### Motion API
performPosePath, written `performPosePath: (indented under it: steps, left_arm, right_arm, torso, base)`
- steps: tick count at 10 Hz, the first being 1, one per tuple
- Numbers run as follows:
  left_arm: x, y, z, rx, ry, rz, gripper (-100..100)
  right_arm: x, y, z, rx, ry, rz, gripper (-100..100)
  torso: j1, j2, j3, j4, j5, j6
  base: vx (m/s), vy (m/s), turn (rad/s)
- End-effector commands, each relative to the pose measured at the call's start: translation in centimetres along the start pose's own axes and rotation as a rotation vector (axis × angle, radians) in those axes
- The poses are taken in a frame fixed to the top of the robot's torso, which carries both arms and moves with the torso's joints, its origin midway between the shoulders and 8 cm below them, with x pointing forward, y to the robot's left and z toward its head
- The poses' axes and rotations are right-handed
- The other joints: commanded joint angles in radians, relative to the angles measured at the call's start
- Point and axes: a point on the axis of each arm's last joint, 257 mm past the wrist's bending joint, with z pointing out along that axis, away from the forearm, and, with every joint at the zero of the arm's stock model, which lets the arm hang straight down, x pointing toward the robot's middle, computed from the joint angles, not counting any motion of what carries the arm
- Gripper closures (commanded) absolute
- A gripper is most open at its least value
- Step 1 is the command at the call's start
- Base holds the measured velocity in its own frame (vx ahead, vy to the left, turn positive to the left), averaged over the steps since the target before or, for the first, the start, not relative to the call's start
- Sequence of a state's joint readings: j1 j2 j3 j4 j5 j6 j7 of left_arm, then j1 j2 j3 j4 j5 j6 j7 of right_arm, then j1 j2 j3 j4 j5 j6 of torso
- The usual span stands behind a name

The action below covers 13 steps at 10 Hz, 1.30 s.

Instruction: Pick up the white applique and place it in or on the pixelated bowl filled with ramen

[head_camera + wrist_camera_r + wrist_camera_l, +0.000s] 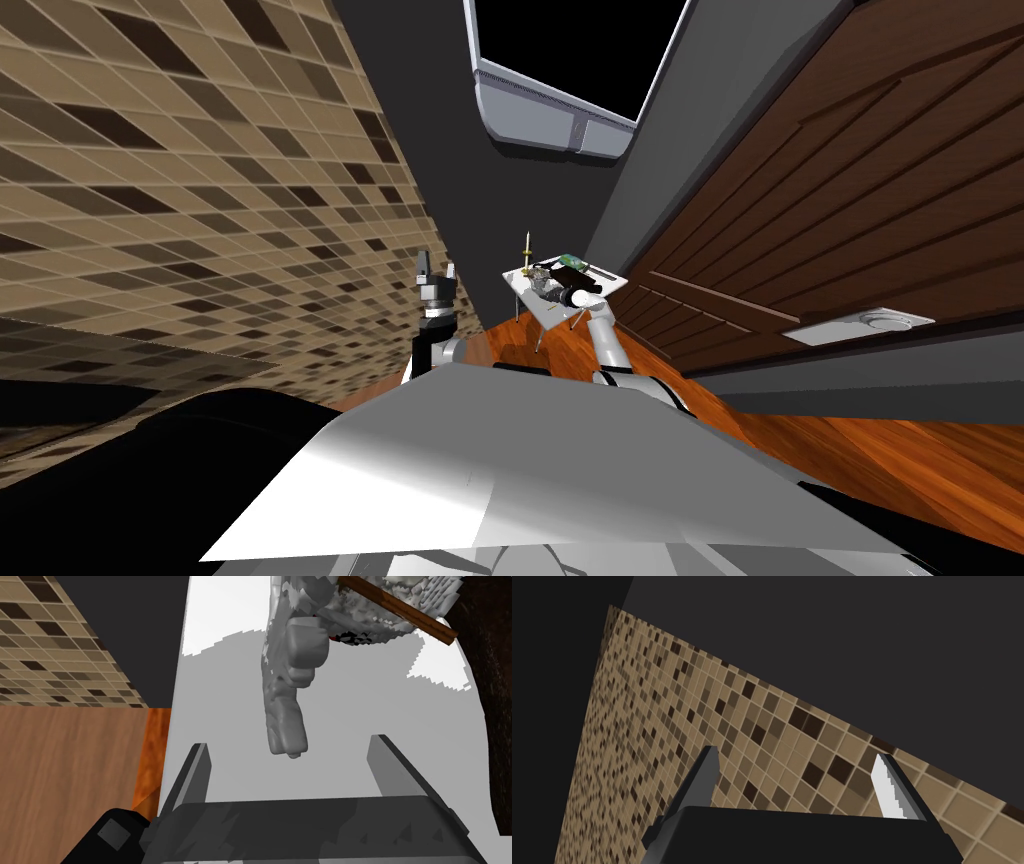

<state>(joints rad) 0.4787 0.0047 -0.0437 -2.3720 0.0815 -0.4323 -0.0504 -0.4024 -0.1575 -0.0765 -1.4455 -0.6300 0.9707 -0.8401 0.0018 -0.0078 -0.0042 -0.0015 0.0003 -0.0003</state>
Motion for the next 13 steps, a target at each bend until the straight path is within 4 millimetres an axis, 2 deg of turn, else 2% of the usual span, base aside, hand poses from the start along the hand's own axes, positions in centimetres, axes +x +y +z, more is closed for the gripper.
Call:
performPosePath:
  steps: [1,6,7,8,9,10,11,13]
  left_arm:
    - [0.0,0.0,0.0,0.0,0.0,0.0,0]
    - [0.0,0.0,0.0,0.0,0.0,0.0,0]
    - [0.0,0.0,0.0,0.0,0.0,0.0,0]
    - [0.0,0.0,0.0,0.0,0.0,0.0,0]
    - [0.0,0.0,0.0,0.0,0.0,0.0,0]
    - [0.0,0.0,0.0,0.0,0.0,0.0,0]
    - [0.0,0.0,0.0,0.0,0.0,0.0,0]
    - [0.0,0.0,0.0,0.0,0.0,0.0,0]
  right_arm:
    - [0.0,-0.4,0.0,0.024,-0.011,0.019,-100]
    - [1.6,-2.2,-0.1,0.127,-0.035,0.106,-100]
    - [1.5,-2.0,0.0,0.113,-0.031,0.095,-100]
    - [1.5,-2.0,-0.1,0.117,-0.033,0.098,0]
    - [0.6,-1.8,0.4,0.108,-0.032,0.103,-100]
    - [1.0,-1.9,0.2,0.114,-0.035,0.103,-100]
    - [0.9,-1.8,0.3,0.112,-0.033,0.102,100]
    - [1.0,-1.8,0.3,0.111,-0.031,0.101,100]
  torso:
    - [0.0,0.0,0.0,0.0,0.0,0.0]
    - [0.0,0.002,0.001,0.0,0.0,0.0]
    - [0.0,0.002,0.001,0.0,0.0,0.0]
    - [0.0,0.005,0.002,0.001,0.0,0.0]
    - [-0.001,0.007,0.004,0.001,0.0,0.0]
    - [0.001,0.006,0.003,0.001,0.0,0.0]
    - [0.0,0.007,0.004,0.001,0.0,0.0]
    - [-0.001,0.007,0.003,0.001,0.0,0.0]
  base:
    - [0.091,0.006,-0.003]
    - [0.088,0.013,-0.023]
    - [0.037,0.004,-0.003]
    - [0.007,0.001,0.001]
    - [0.037,0.025,0.076]
    - [0.023,0.014,0.018]
    - [0.0,0.0,0.0]
    - [0.0,0.0,0.0]
